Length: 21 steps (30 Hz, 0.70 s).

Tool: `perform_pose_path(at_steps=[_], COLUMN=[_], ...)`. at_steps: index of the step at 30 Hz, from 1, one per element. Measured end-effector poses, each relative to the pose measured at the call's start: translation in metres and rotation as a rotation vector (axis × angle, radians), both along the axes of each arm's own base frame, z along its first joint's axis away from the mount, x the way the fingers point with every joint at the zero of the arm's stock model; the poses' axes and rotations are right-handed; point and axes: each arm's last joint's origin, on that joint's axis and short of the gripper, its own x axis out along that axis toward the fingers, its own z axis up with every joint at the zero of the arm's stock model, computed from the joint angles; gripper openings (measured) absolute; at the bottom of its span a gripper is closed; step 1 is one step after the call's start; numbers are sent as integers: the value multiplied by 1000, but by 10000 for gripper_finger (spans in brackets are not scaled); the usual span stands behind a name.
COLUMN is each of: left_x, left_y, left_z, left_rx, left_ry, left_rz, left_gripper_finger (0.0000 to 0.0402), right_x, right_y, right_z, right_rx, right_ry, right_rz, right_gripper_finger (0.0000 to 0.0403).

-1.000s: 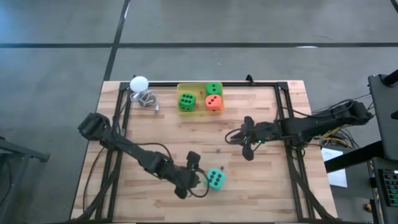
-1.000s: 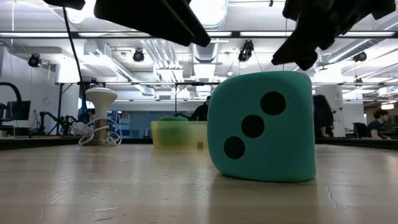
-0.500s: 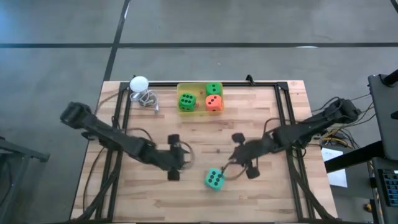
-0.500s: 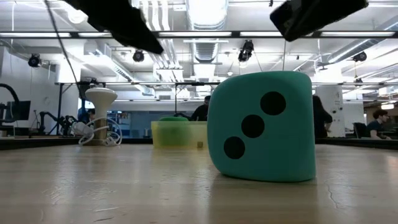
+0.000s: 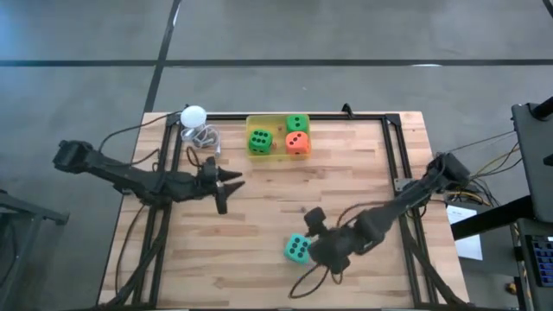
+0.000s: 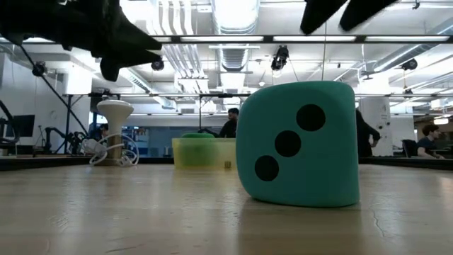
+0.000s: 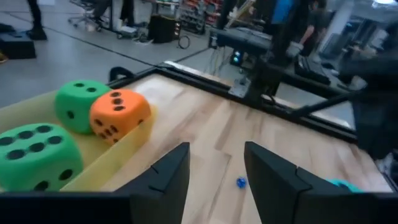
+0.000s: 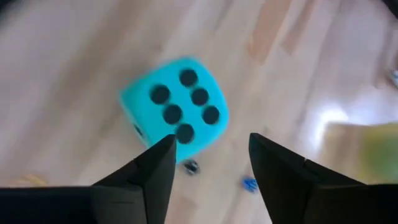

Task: Pick & Place Dice
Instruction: Put the light blue large die into the yellow bin

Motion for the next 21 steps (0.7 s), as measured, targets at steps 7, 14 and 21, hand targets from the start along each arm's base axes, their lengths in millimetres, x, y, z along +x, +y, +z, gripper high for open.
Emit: perform_pose_path(at_steps=[7,14,21], left_x=[-5,-4,-4], left_y=[2,2,2], left_z=[4,3,3], left_rx=[4,31,59], left_ry=[-36,-25,-16], left_rz=[-7,-8,-13], left_gripper_finger=[156,156,156], right_x=[19,26,21], right_y=[23,43,53], right_z=[-22,-29,-33], right_rx=[-154,-96,-119], right_ry=[134,161,163], right_rz=[4,-1,69], right_gripper_finger=[216,226,227])
